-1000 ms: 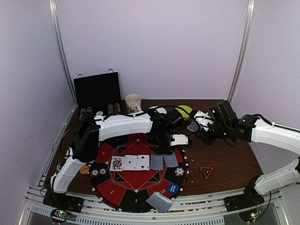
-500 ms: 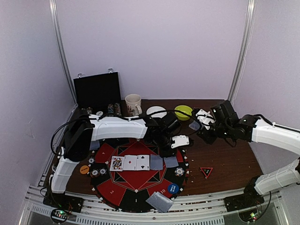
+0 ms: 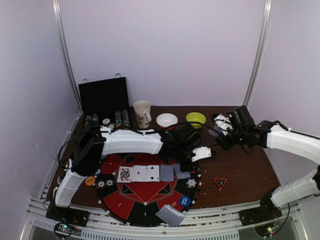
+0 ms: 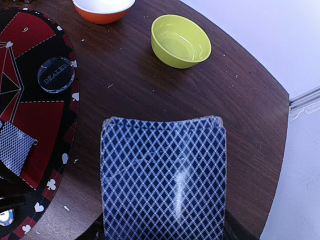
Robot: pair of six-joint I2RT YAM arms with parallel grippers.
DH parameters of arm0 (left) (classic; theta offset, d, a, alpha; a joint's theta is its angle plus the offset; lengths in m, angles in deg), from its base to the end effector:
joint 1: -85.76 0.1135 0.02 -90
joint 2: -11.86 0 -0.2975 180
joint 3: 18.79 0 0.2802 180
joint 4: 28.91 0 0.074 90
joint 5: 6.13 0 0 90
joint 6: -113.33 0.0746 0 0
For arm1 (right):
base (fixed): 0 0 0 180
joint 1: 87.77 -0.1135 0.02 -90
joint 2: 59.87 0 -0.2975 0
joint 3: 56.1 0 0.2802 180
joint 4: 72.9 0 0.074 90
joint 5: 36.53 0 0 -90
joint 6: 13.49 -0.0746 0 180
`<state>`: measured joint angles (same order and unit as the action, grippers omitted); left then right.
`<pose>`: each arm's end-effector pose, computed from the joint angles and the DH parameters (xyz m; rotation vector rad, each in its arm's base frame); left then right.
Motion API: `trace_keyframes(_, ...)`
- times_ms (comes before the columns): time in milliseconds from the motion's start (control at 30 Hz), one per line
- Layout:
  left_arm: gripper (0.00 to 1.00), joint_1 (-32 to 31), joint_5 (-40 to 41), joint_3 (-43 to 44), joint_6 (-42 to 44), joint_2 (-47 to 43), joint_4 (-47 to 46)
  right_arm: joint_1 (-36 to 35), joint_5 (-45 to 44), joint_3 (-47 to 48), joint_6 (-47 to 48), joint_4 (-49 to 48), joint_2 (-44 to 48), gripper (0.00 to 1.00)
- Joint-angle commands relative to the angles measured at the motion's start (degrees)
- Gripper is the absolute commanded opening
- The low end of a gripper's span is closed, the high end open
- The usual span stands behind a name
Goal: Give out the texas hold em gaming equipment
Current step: Adjust the poker card in the community card area.
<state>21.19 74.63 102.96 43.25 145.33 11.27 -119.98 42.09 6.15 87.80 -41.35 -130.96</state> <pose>0.2426 -0.5381 0.1563 1.7576 1.8301 -0.5223 0.2723 0.1541 0.2565 -0.7398 2.1348 -0.0318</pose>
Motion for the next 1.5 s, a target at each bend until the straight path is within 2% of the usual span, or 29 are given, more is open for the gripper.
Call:
trace_keyframes(0, 0.15, 0.2, 3.0, 1.5, 0.9, 3.3, 1.7, 0.7, -0.9, 1.1, -1.1, -0.8, 0.2, 0.55)
trace_keyframes(367, 0.14, -0.8, 4.6, -5.0, 3.5, 0.4, 2.7, 0.7, -0.1, 0.6, -0.8, -0.6, 1.4, 0.55)
trace_keyframes(733, 0.15, -0.9, 1.6, -6.1, 2.5, -1.1, 1.1, 0.7, 0.4, 0.8, -0.6, -0.6, 1.2, 0.55)
trace_keyframes(1067, 0.17, 0.5, -3.7, -8.1, -2.5, -7.7, -8.6, 0.7, -0.6, 0.8, -0.7, -0.5, 1.5, 0.55)
trace_keyframes(1233, 0.17, 2.2, -3.9, -10.6, -3.0, -10.0, -10.0, 0.8, -0.8, 0.4, -0.9, -0.7, 1.4, 0.55)
trace_keyframes(1300, 0.17, 3.5, -1.8, -11.5, -3.1, -10.1, -10.0, 0.8, -0.8, 0.4, -0.9, -0.7, 1.4, 0.55)
trace_keyframes(1467, 0.16, 4.9, 10.6, -9.7, -2.7, -7.2, -8.4, 0.8, -0.3, 0.3, -0.8, -1.0, 1.4, 0.55)
